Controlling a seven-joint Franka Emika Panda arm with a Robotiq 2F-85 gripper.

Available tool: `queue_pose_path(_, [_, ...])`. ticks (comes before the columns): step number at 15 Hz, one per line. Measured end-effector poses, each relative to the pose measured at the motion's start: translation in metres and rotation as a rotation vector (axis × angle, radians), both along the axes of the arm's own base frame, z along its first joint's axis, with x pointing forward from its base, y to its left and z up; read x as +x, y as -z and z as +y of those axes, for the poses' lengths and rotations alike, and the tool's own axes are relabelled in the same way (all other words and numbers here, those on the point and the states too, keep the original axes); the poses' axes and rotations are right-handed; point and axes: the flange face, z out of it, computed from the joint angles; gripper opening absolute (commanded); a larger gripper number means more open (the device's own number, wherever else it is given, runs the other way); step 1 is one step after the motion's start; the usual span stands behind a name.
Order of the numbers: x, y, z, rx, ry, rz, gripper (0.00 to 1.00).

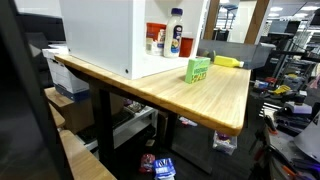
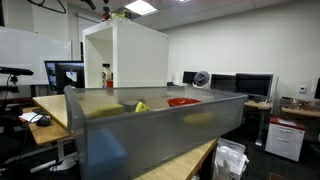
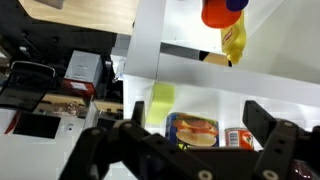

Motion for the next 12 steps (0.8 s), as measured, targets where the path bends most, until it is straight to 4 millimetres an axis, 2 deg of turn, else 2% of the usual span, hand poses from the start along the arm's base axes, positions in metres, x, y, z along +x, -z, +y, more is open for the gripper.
queue_pose_path(4, [0.008,0.007,-0.001,0.011,0.0,-0.073,1.0])
queue_pose_path(12, [0.029,0.041,-0.004,0.067,0.041,-0.219,1.0])
